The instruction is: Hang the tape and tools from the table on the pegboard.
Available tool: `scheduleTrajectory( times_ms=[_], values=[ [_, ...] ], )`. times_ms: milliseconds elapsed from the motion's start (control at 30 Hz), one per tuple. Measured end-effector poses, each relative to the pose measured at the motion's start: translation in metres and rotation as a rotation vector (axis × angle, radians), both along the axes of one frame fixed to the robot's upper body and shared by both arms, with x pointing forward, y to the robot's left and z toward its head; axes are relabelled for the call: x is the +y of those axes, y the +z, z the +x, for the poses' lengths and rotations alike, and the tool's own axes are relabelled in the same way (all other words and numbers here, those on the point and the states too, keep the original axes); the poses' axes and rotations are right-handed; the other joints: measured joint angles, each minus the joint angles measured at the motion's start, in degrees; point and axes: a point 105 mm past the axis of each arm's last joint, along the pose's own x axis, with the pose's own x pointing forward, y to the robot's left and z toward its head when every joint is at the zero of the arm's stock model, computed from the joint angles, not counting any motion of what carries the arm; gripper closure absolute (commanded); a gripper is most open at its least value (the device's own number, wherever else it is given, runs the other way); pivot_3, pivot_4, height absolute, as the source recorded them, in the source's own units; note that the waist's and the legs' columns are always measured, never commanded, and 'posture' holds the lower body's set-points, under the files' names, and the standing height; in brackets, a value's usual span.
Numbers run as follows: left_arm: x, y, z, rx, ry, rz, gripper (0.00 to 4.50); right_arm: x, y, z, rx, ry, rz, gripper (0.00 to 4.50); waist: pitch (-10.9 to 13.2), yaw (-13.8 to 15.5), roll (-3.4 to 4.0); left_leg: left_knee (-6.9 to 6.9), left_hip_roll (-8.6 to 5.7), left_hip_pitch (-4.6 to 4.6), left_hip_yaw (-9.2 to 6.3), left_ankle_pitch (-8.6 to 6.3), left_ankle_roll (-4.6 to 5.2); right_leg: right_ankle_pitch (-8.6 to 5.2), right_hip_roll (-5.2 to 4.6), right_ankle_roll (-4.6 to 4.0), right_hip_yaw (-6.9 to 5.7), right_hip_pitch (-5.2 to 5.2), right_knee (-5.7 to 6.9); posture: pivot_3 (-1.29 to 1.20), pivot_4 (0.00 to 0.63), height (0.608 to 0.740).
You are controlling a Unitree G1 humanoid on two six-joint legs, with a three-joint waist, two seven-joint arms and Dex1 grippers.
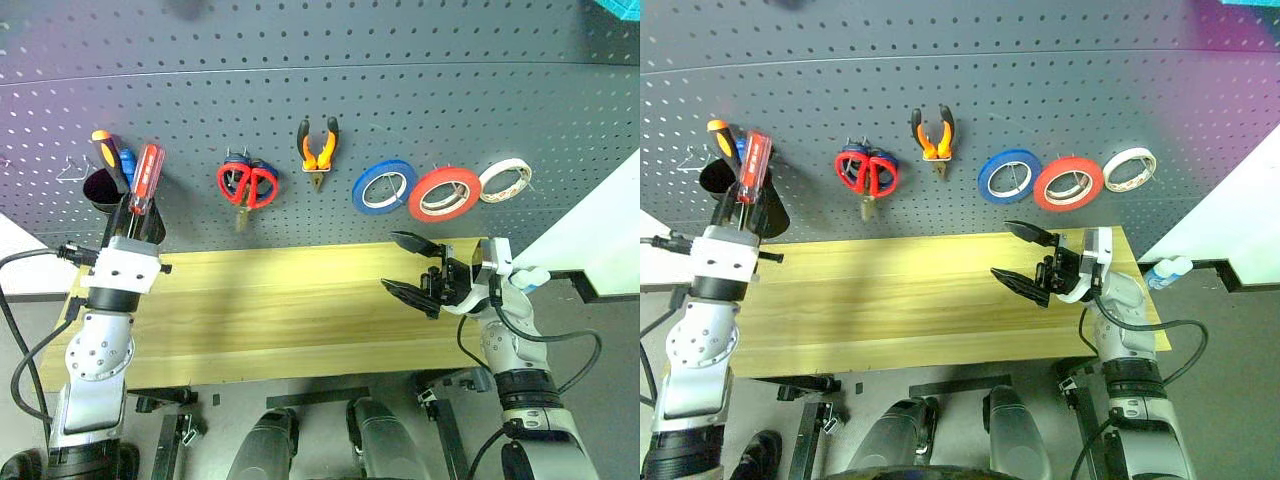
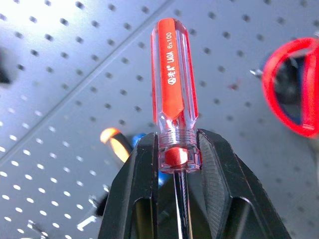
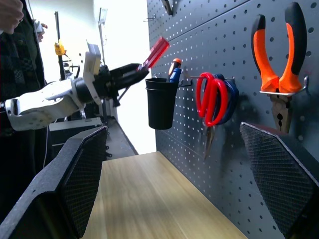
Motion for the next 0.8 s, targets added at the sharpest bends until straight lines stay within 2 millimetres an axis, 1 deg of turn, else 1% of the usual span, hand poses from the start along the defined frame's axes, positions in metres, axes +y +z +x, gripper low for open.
scheduleTrajectory(
  times_ms=[133,233,300,467,600,700,800],
  values=[
    [0.007,0.023,0.011,-0.054,-0.025,-0.014,3.71,0.001,0.001,0.003,-0.001,-0.001,0.003,0.0,-0.5,0.0,0.09,0.03,-0.02,0.27,0.0,0.01,-0.01,0.0,-0.01,0.0,0.0,0.26,0.05,-0.05,0.107,0.74],
    [0.013,0.04,0.021,-0.095,-0.026,-0.016,3.71,0.001,0.001,0.004,-0.008,-0.004,0.003,0.0,-0.5,0.0,0.09,-0.06,-0.03,0.77,0.0,0.0,0.0,0.0,-0.01,0.0,0.0,0.71,0.01,-0.05,0.103,0.74],
    [0.017,0.05,0.027,-0.122,-0.021,-0.004,3.71,0.001,0.0,0.005,-0.009,-0.008,-0.002,0.0,-0.6,-0.1,0.11,-0.05,-0.03,0.81,0.01,0.01,-0.01,0.0,-0.01,0.0,0.01,0.73,0.03,-0.05,0.104,0.74],
    [0.022,0.059,0.04,-0.147,-0.031,-0.024,3.71,0.001,0.0,0.005,-0.007,-0.01,-0.004,0.0,-0.6,-0.1,0.12,-0.04,-0.02,0.82,0.02,0.01,-0.02,0.0,0.0,0.0,0.02,0.71,0.07,-0.06,0.104,0.74],
    [0.022,0.073,0.052,-0.189,-0.05,-0.051,3.71,0.001,-0.001,0.005,-0.009,-0.014,-0.006,0.0,-0.7,-0.1,0.1,0.01,-0.05,0.81,0.02,0.02,-0.02,0.0,-0.02,0.0,0.01,0.71,0.1,-0.07,0.108,0.74],
    [0.025,0.072,0.058,-0.192,-0.056,-0.059,3.71,0.001,-0.001,0.005,-0.01,-0.017,-0.01,0.0,-0.9,-0.3,0.12,0.0,-0.04,0.82,0.03,0.02,-0.03,0.0,-0.02,0.0,0.02,0.7,0.11,-0.08,0.111,0.74],
    [0.027,0.059,0.065,-0.152,-0.057,-0.068,3.71,-0.001,-0.002,0.005,-0.005,-0.029,-0.017,0.0,-0.9,-0.3,0.12,0.0,-0.04,0.81,0.02,0.03,-0.04,0.0,-0.01,0.0,0.03,0.66,0.17,-0.09,0.113,0.74]
  ],
)
